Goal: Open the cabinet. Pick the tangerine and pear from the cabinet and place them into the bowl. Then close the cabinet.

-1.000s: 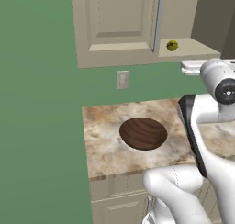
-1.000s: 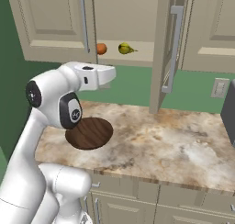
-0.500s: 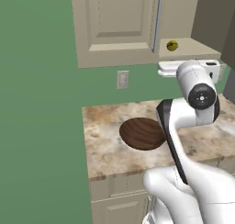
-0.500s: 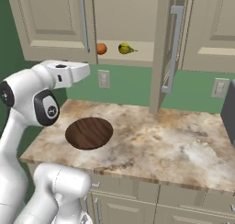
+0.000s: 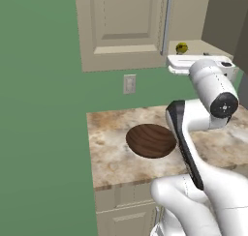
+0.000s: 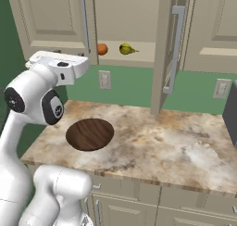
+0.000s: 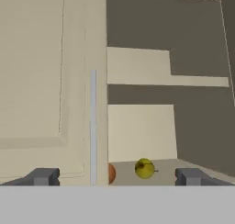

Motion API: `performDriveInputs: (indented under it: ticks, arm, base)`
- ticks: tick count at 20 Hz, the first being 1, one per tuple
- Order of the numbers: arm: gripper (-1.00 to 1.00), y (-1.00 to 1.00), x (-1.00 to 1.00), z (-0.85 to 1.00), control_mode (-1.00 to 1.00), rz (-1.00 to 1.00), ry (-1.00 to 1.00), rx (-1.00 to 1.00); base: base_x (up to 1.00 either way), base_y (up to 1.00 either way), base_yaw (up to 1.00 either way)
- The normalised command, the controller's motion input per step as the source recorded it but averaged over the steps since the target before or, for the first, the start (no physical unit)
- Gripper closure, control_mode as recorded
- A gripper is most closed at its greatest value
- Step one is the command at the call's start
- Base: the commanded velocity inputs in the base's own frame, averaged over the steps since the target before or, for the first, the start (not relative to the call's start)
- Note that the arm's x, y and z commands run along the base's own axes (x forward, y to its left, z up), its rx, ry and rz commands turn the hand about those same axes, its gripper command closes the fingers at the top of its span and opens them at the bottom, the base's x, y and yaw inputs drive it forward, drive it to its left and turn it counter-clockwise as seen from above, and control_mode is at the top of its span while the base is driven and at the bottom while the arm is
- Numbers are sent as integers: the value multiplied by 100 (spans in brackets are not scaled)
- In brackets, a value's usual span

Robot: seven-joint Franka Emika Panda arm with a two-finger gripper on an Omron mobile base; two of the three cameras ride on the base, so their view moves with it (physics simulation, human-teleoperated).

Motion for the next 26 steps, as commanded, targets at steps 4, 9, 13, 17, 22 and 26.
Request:
performDriveInputs:
  ticks: [4, 9, 13, 17, 22, 26]
  arm:
    - [-100, -1, 0, 2, -100, 20, 0, 6]
    - [-100, 0, 16, 0, -100, 3, 3, 0]
    - [-100, 9, 34, 1, -100, 0, 8, 0]
    - [-100, 27, 40, 1, -100, 0, 0, -2]
    - [-100, 8, 50, 2, -100, 0, 0, 0]
    - [-100, 0, 71, 0, -100, 0, 10, 0]
  base:
    - [0, 0, 0]
    - [0, 0, 0]
    - [0, 0, 0]
    - [0, 0, 0]
    - [0, 0, 0]
    - [0, 0, 0]
